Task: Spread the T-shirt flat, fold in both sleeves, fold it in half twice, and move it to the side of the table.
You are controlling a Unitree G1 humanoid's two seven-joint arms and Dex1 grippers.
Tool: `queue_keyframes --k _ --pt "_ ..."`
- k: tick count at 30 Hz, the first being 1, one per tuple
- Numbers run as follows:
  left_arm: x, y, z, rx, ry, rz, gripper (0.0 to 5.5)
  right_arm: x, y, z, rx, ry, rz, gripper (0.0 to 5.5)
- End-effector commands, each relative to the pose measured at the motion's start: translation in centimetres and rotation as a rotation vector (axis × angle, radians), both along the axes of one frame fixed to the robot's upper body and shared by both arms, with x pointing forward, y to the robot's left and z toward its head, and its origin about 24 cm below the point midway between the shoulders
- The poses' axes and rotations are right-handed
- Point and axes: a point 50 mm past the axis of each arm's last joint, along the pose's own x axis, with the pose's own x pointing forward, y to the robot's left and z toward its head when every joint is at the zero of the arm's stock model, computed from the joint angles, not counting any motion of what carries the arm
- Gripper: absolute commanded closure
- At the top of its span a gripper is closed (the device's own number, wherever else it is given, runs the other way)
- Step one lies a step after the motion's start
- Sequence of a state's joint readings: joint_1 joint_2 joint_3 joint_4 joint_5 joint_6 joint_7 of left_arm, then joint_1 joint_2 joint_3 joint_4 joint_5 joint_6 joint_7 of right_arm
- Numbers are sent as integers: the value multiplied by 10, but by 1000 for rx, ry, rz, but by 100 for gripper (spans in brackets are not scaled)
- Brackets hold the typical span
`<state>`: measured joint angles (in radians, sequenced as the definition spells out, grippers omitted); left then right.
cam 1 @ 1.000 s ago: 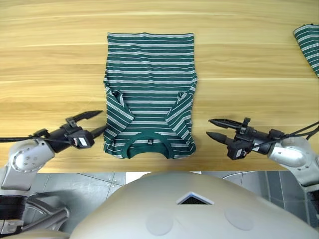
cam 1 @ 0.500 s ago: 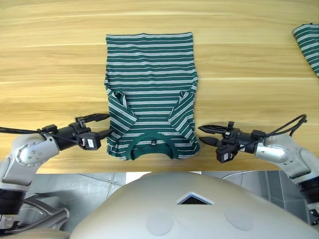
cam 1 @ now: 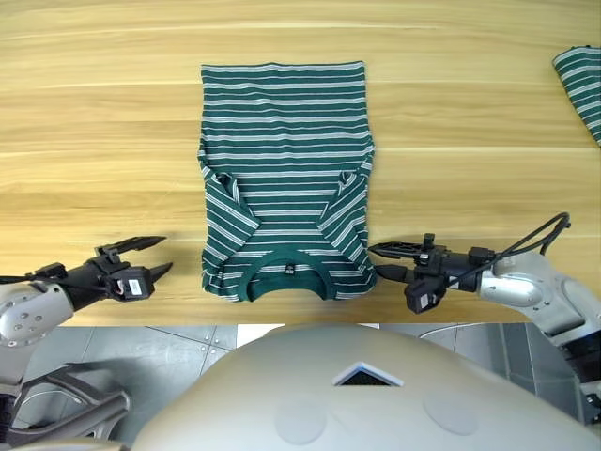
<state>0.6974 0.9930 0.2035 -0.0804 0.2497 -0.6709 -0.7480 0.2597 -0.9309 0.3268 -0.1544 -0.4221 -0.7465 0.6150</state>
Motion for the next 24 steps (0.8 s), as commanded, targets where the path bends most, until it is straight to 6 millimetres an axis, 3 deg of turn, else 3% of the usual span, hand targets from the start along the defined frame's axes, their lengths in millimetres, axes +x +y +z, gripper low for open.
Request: queue_keyframes --k 1,5,14,21,24 --pt "-15 -23 -16 -32 155 -153 284 3 2 0 -36 2 23 325" --pt "-13 -39 -21 -81 188 -237 284 1 -2 3 -42 3 8 325" --pt "-2 -42 -33 -84 199 -263 284 5 -2 3 -46 -15 7 325" --pt "-4 -49 -30 -133 201 -278 414 6 -16 9 -91 -2 -3 319" --pt "-3 -52 -29 -146 191 -279 462 2 -9 11 -47 25 16 319"
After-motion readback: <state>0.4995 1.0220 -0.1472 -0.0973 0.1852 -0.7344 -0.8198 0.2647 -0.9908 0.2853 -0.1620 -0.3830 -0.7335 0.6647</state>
